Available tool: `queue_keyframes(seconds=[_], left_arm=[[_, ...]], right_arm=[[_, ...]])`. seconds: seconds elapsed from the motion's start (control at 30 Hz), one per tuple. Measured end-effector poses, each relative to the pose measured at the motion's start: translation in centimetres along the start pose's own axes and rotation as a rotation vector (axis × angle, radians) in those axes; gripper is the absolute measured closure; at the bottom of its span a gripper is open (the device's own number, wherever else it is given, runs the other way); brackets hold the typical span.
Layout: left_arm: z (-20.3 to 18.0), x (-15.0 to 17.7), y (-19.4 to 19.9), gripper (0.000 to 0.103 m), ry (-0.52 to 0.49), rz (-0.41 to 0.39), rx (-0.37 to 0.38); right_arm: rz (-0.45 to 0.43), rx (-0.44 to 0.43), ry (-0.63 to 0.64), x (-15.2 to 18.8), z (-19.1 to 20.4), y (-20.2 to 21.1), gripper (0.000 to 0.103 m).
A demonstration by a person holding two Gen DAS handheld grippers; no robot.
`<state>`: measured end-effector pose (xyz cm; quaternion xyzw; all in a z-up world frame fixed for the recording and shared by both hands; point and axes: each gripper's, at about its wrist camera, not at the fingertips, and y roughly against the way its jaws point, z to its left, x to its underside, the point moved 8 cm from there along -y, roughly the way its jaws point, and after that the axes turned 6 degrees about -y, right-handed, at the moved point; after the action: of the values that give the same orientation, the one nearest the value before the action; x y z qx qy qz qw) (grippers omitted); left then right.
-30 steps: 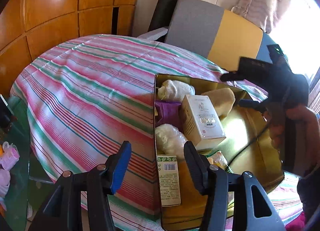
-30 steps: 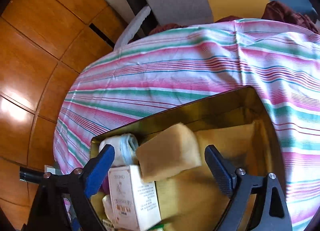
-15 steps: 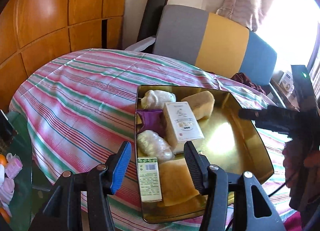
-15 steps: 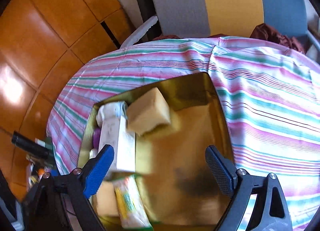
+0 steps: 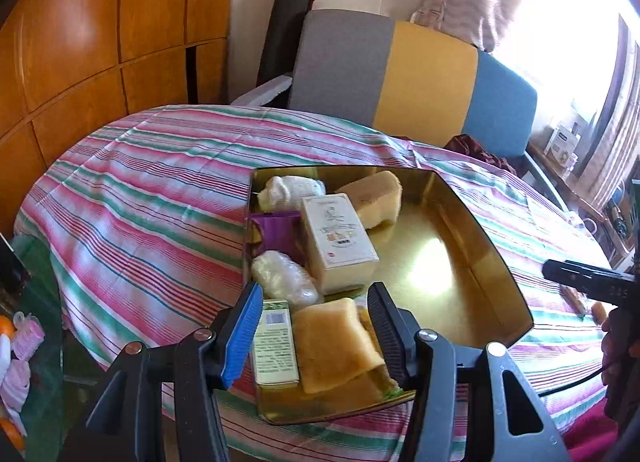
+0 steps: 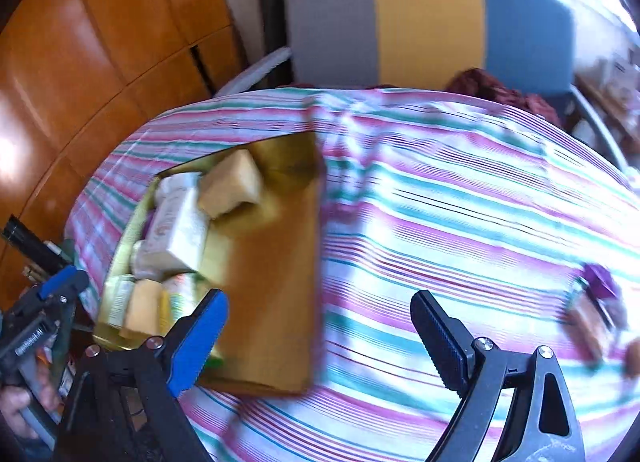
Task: Organize objects
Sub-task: 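Move both tools back from the tray to the remaining items on the table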
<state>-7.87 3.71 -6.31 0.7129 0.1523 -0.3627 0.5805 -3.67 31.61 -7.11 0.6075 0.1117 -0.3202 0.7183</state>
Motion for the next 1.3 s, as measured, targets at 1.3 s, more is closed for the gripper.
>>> queue_keyframes(seconds=[1.3], left_arm=[[-30.8,-0.2,-5.2,0.048,-0.463,0.217,0.432]], right_arm=[[-0.39,0.359,-1.012,8.6,-37.0,16.1,0.01]])
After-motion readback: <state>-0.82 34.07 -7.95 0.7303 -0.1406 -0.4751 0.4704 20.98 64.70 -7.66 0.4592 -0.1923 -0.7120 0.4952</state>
